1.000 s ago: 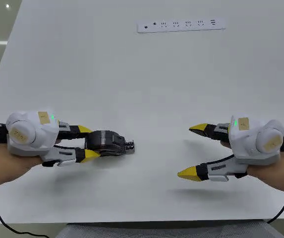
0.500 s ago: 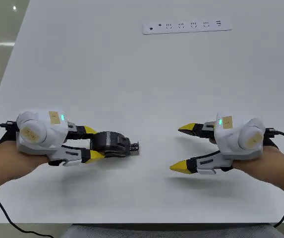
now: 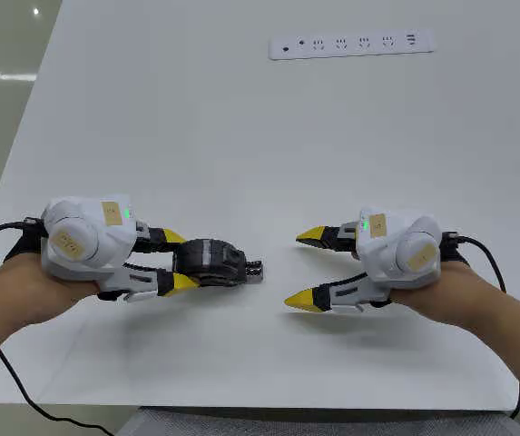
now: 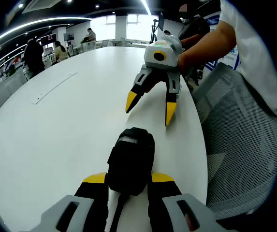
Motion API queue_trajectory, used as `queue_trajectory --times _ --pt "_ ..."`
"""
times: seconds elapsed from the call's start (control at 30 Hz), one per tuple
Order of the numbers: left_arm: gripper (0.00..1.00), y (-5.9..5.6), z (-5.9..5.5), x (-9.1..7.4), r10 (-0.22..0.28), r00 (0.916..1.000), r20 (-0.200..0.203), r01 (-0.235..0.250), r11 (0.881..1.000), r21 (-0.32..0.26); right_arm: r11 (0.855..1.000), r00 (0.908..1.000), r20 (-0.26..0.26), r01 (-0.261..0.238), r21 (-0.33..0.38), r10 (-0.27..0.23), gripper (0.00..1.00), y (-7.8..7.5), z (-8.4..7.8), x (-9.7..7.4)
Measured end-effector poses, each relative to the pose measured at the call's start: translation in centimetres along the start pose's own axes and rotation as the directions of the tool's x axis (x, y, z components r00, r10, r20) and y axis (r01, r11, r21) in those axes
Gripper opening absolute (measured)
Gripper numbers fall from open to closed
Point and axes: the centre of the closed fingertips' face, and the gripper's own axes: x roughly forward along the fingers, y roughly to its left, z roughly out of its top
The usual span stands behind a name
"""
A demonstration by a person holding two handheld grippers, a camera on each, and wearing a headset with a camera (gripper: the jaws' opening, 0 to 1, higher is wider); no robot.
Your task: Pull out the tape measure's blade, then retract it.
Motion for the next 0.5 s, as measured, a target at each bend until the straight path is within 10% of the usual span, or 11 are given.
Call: queue_trajectory --times 0.5 --pt "0.28 0.0 0.0 0.0 -0.003 1.0 -0.003 0.003 1.0 0.004 0.999 0.9986 0.03 -0.042 -0.025 0.043 0.41 0.3 1.1 2.7"
